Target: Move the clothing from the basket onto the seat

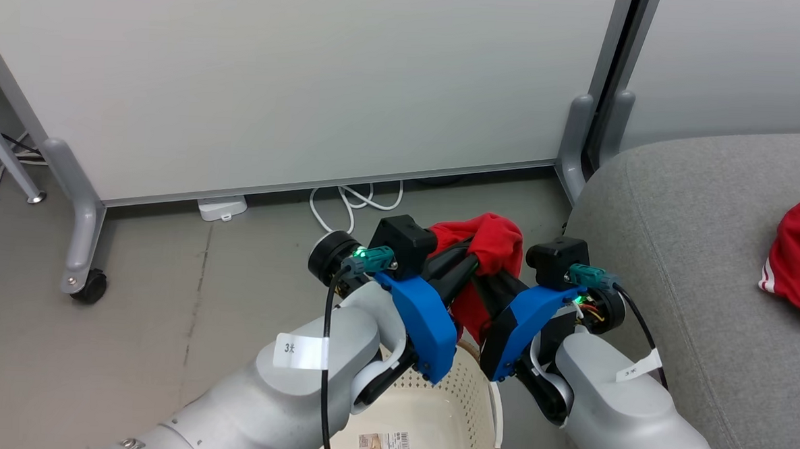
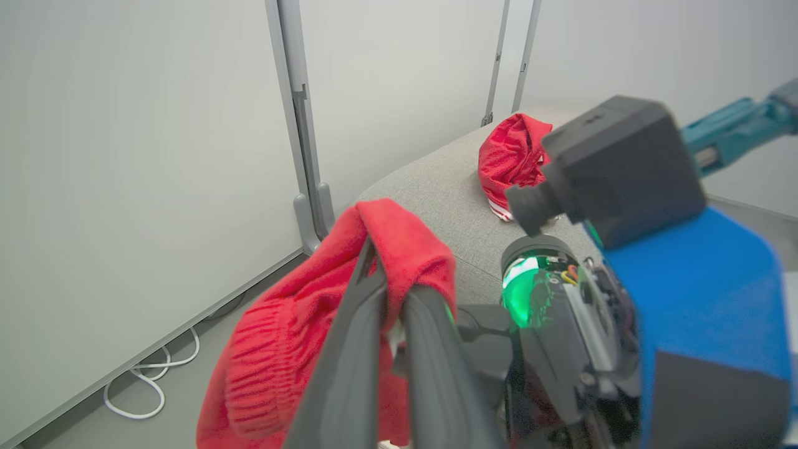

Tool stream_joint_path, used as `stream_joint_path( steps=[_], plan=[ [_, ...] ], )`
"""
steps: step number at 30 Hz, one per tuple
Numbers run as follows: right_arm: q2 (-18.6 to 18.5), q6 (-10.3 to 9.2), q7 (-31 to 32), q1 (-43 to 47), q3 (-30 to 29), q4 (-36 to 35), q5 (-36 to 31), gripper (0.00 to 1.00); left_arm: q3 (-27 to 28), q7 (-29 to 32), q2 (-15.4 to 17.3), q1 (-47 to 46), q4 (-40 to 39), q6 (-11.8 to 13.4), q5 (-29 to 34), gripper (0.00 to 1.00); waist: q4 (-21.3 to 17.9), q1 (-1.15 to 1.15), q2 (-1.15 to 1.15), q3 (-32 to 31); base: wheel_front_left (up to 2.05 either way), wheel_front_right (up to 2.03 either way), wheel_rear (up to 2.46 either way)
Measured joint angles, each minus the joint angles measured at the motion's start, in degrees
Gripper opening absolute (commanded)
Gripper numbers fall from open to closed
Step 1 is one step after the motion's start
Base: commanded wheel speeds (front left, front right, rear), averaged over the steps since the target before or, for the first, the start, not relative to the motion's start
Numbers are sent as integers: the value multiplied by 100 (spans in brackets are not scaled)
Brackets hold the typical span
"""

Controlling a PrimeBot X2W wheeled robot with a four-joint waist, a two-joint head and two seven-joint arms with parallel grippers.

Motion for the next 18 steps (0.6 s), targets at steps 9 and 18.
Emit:
stream_joint_path(
  steps=[9,18],
  plan=[
    [0,0,0,1,-44,-49,-19,0,80,0,-4,0,26,0,62,0,-49,0,0,-16,0,0,0],
    [0,0,0,5,-102,-59,-74,0,113,0,-12,0,47,0,109,0,-63,0,0,-26,0,0,0]
  ],
)
